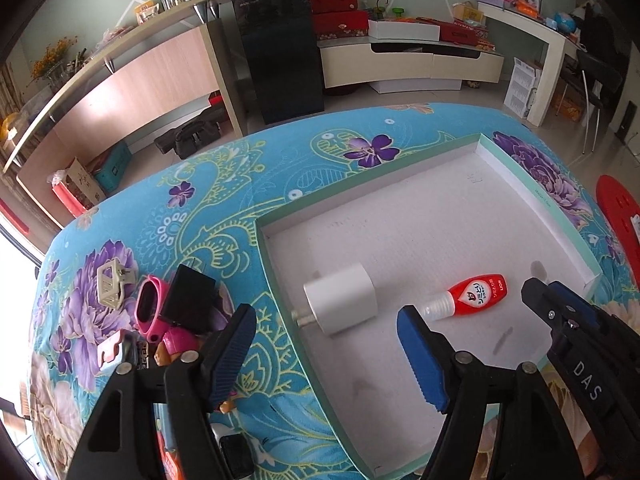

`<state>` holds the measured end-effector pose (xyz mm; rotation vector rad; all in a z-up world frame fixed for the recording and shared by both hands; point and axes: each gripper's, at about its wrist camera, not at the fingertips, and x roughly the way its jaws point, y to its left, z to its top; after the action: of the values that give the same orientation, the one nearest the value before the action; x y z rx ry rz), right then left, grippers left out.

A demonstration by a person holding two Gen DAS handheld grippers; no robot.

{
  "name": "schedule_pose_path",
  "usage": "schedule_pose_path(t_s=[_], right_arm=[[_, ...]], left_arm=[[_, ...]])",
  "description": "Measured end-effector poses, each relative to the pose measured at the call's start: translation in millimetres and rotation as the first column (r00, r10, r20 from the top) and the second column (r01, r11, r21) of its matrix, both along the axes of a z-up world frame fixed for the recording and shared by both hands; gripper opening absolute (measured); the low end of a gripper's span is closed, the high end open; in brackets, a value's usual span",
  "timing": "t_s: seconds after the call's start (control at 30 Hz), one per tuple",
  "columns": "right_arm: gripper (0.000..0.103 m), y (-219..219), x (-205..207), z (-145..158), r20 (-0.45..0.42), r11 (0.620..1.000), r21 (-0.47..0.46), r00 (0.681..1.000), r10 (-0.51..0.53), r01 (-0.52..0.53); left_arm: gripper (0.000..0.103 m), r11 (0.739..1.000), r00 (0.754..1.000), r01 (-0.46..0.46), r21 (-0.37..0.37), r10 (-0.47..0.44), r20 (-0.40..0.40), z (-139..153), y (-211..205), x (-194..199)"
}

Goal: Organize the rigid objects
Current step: 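Place the charger in the white tray with the left tool while the right tool places the bottle there, then move the left tool back toward the black toy car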

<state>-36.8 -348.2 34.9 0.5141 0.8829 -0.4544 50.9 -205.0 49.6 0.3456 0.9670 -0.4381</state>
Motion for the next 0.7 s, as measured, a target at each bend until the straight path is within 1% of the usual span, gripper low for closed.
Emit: schedule_pose_path(t_s=[0.07, 0.13, 0.2, 0.27, 0.33, 0.4, 0.47, 0.53, 0.57, 0.6, 0.7], right_arm=[[0.029, 1, 2, -1, -0.007, 1.000, 0.001, 1.000, 0.007, -0.007], [0.033, 3, 4, -2, -0.021, 1.000, -0.005, 1.000, 0.013, -0.013], [0.052, 6, 5, -3, -0.033, 1.000, -0.014, 0.999, 0.017, -0.018], [0.061, 7, 6, -3, -0.035, 1.000, -0.017, 0.999, 0.023, -0.023], [0.065, 8, 7, -3, -0.039, 1.000, -0.015, 0.999, 0.023, -0.024], [0.073, 8, 8, -5, -0.047, 1.000, -0.012, 0.999, 0.020, -0.021], [0.074, 7, 8, -6, -0.054, 1.000, -0.007, 0.998, 0.012, -0.012], [0.078, 6, 8, -7, -0.056, 1.000, -0.001, 0.998, 0.002, -0.002], [0.084, 6, 7, -8, -0.056, 1.000, 0.002, 0.998, -0.002, 0.002], [0.086, 6, 7, -7, -0.055, 1.000, 0.003, 0.998, -0.003, 0.003], [0.086, 11, 9, -4, -0.050, 1.000, -0.007, 0.999, 0.011, -0.012]], left_arm=[[0.082, 1.000, 1.000, -0.021, 0.000, 0.020, 0.013, 2, 6, 0], [0.093, 0.999, 0.998, -0.054, -0.007, 0.054, 0.025, 4, 15, 2], [0.099, 0.996, 0.996, -0.089, -0.017, 0.089, 0.030, 6, 24, 4], [0.100, 0.993, 0.993, -0.116, -0.023, 0.117, 0.031, 7, 31, 7], [0.103, 0.990, 0.990, -0.140, -0.016, 0.140, 0.034, 6, 38, 9], [0.103, 0.987, 0.986, -0.163, -0.001, 0.163, 0.041, 4, 44, 10], [0.103, 0.982, 0.981, -0.188, 0.004, 0.188, 0.037, 2, 50, 12], [0.103, 0.978, 0.978, -0.209, 0.000, 0.209, 0.027, 1, 57, 13], [0.103, 0.976, 0.976, -0.218, -0.001, 0.218, 0.022, 0, 61, 12], [0.103, 0.974, 0.974, -0.225, -0.001, 0.225, 0.020, 0, 65, 12], [0.103, 0.968, 0.967, -0.252, -0.003, 0.252, 0.022, 1, 78, 9]])
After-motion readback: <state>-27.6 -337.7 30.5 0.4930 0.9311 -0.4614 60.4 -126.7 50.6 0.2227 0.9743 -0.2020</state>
